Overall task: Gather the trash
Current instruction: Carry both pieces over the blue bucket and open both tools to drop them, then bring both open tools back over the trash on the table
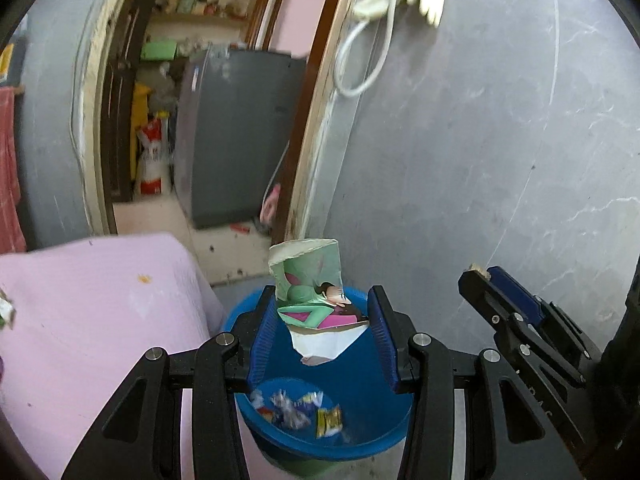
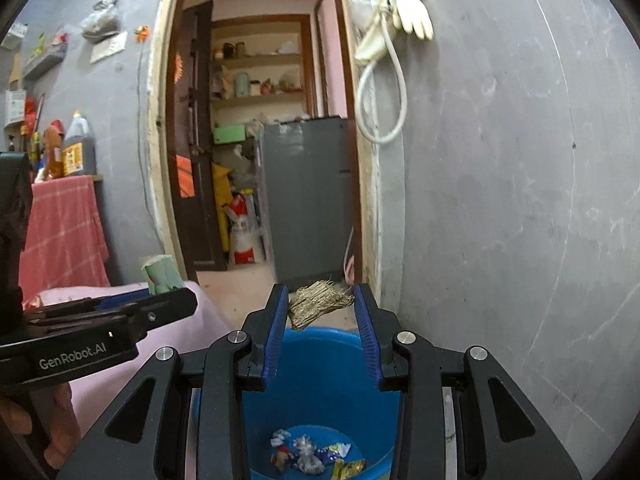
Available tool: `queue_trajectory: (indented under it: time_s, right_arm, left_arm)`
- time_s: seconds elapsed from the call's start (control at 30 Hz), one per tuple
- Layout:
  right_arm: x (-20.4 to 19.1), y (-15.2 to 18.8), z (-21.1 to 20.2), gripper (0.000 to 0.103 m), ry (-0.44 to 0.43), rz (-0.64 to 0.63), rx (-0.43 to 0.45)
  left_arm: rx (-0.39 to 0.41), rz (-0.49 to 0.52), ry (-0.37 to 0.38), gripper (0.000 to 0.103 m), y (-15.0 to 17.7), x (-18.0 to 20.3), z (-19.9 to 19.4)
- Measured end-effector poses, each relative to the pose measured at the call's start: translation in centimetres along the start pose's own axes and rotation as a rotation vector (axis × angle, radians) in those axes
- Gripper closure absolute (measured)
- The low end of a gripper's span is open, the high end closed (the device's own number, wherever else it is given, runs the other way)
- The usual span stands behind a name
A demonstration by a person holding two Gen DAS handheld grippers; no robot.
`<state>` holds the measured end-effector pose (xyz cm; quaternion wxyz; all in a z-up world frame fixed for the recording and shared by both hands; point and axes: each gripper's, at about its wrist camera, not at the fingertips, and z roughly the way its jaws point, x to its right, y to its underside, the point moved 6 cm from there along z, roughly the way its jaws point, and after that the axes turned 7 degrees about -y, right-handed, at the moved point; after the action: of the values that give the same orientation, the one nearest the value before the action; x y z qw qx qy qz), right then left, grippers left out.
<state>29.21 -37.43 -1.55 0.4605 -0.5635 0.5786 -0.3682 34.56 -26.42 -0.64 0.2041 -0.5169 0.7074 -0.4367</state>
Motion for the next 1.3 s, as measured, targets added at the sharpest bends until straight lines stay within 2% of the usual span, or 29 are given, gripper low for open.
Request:
queue_trajectory:
  time_s: [0.33, 0.4, 0.53, 0.67, 0.77, 0.87, 0.9, 1.0, 1.07, 1.1, 1.13, 1.2, 1.3]
  right_arm:
    - [1.9, 2.6, 2.9, 0.069, -0.011, 0.066, -0.12]
    - [2.2, 2.9, 3.2, 0.065, -0.019, 0.083, -0.136]
    - [2.5, 3.0, 3.4, 0.061, -0.021, 0.1, -0.143]
    - [2.6, 2.5, 3.0, 0.054, -0.023, 0.111, -0.127]
    - [2.4, 1.7, 2.3, 0.05, -0.026, 0.111, -0.1]
    - [1.8, 0.6, 1.4, 0.047, -0.032, 0.101, -0.069]
    - [1.5, 0.1, 1.1, 0.042, -0.034, 0.098, -0.058]
    - [0.6, -1.4, 0.4, 0.029, -0.053, 0.09, -0.024]
    - [-0.5, -2.5, -0.3, 0.023, -0.075, 0.081, 0.003]
    - [-1.1, -3.0, -0.5, 0.018, -0.087, 0.075, 0.011]
    - [-1.5, -3.3, -0.6, 0.016, -0.094, 0.071, 0.019]
    - [-2.9, -4.1, -1.1, 0.002, -0.125, 0.057, 0.043]
    - [-5.2, -5.0, -1.7, 0.0, -0.167, 0.042, 0.066]
  left_arm:
    - [-0.147, -0.054, 0.022, 0.062, 1.7, -0.7, 3.9]
    - [-0.169, -0.068, 0.021, 0.061, 1.9, -1.0, 4.3]
    - [-0.176, -0.097, 0.024, 0.055, 1.9, -1.4, 4.3]
    - [-0.165, -0.113, 0.028, 0.054, 1.7, -1.7, 3.9]
    - [-0.142, -0.13, 0.027, 0.053, 1.2, -1.7, 3.0]
    - [-0.086, -0.134, 0.012, 0.04, 0.3, -2.3, 1.2]
    - [-0.067, -0.137, 0.005, 0.034, 0.0, -2.6, 0.7]
    - [-0.016, -0.14, -0.02, 0.032, -1.1, -3.9, -1.4]
    - [0.001, -0.14, -0.052, 0.018, -1.6, -5.1, -2.7]
    - [0.016, -0.143, -0.077, 0.006, -1.8, -5.7, -3.5]
    - [0.048, -0.15, -0.104, 0.002, -2.0, -6.6, -4.6]
    - [0.111, -0.158, -0.128, 0.002, -2.2, -8.2, -6.6]
    - [0.15, -0.154, -0.179, 0.002, -2.4, -10.3, -8.9]
